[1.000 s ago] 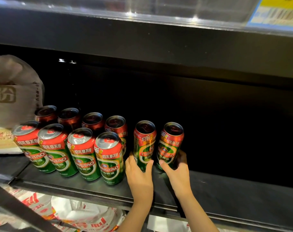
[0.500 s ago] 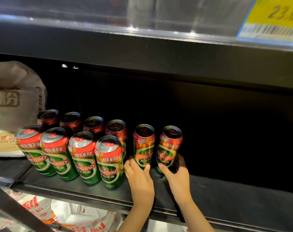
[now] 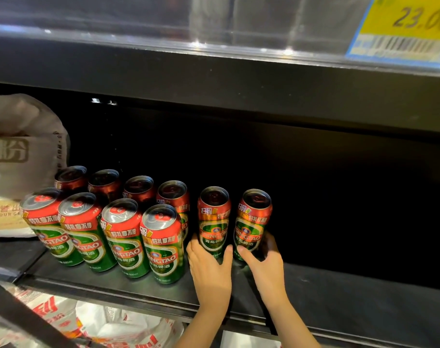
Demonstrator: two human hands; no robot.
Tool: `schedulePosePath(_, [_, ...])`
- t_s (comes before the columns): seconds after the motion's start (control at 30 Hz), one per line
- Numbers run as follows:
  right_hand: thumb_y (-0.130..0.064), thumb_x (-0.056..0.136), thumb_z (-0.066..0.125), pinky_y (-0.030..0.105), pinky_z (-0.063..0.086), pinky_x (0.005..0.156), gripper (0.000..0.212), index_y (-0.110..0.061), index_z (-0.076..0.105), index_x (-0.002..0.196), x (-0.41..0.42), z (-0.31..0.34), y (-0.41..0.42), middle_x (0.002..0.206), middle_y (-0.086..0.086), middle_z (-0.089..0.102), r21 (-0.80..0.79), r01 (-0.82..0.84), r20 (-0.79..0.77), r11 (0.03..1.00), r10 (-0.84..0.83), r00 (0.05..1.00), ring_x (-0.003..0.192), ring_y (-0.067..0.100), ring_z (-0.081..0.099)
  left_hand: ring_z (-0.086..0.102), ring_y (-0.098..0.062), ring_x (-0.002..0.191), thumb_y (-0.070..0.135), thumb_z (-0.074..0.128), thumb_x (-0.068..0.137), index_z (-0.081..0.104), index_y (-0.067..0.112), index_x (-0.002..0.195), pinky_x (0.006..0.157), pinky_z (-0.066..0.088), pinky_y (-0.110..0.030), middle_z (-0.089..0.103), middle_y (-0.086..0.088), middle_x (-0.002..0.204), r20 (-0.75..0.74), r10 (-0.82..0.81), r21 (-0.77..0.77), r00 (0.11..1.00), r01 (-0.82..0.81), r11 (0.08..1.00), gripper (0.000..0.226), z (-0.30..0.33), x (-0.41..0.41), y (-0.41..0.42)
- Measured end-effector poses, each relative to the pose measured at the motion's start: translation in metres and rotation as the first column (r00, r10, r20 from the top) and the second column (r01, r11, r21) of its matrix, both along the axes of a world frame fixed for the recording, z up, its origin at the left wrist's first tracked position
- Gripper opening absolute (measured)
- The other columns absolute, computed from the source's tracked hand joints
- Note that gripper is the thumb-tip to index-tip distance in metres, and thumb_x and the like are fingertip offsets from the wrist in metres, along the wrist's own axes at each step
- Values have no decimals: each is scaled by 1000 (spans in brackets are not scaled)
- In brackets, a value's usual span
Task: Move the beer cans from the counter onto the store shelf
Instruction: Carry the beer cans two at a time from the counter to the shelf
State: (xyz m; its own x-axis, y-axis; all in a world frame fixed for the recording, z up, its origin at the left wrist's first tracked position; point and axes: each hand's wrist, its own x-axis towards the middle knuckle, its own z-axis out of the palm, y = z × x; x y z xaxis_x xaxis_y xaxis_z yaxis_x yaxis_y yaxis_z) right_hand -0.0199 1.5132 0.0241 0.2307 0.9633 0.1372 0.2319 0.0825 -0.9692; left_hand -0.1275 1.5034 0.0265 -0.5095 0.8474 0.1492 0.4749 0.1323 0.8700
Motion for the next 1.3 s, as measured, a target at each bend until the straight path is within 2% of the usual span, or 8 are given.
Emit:
schedulePosePath(0.2, [-27,74,79,10,49,74,61,-22,51,128,-1,2,-1,110,-12,65,4,-3,2,1000,3,1000,99,0,62,46,-31,118,34,61,86,33,-1,133,93,47,-44,42,-17,130,0,10,25,1000,-10,1000,65,0,1,0])
schedulePosePath(0.37, [-29,75,79,23,53,83,57,-23,53,125,-1,3,-2,109,-10,66,4,-5,-10,1000,5,1000,98,3,63,44,-31,125,31,58,88,26,0,140,98,44,-46,43,-19,136,39,-5,13,999,4,1000,69,-2,3,-2])
schedulePosePath(0.6, [-22,82,73,-1,42,72,60,-32,39,130,-4,9,-3,107,-30,52,-4,-84,19,996,84,996,94,-19,53,42,-32,125,31,56,88,32,-4,136,104,40,-43,42,-20,135,-65,23,16,998,-22,1000,63,-2,5,-4])
schedulePosePath(0.8, [-22,82,72,1,43,74,61,-34,38,131,-3,8,-2,111,-25,54,-10,-120,2,993,120,993,101,-10,54,41,-32,124,28,54,90,35,-3,133,103,41,-42,37,-19,134,-102,36,45,994,-32,998,56,-2,6,-6])
schedulePosePath(0.9, [-23,81,73,4,44,74,62,-34,38,131,-3,7,-2,110,-26,54,-13,-139,-2,990,139,990,99,-12,54,34,-29,133,26,52,92,26,-2,141,109,33,-35,34,-19,141,-86,48,30,995,-46,999,62,-1,6,-7])
schedulePosePath(1.03, [-23,81,73,7,45,72,49,-35,45,119,-2,7,-2,107,-23,58,-20,-163,2,986,163,987,98,-5,58,32,-28,135,21,53,92,25,0,142,111,31,-37,35,-17,143,-39,57,30,998,-56,998,61,0,6,-8])
schedulePosePath(1.13, [-25,80,75,15,49,76,49,-27,51,122,0,7,-3,108,-12,65,-17,-175,-32,984,174,984,100,3,63,33,-29,134,21,53,93,27,0,141,111,32,-38,35,-18,143,-71,69,33,995,-67,997,58,0,7,-9])
schedulePosePath(1.3, [-24,78,77,16,48,74,43,-25,55,114,-1,7,-4,104,-11,66,-24,-166,-22,986,165,986,97,3,63,31,-28,135,24,49,94,26,1,142,110,31,-35,32,-17,145,-74,87,28,993,-85,996,58,1,7,-9])
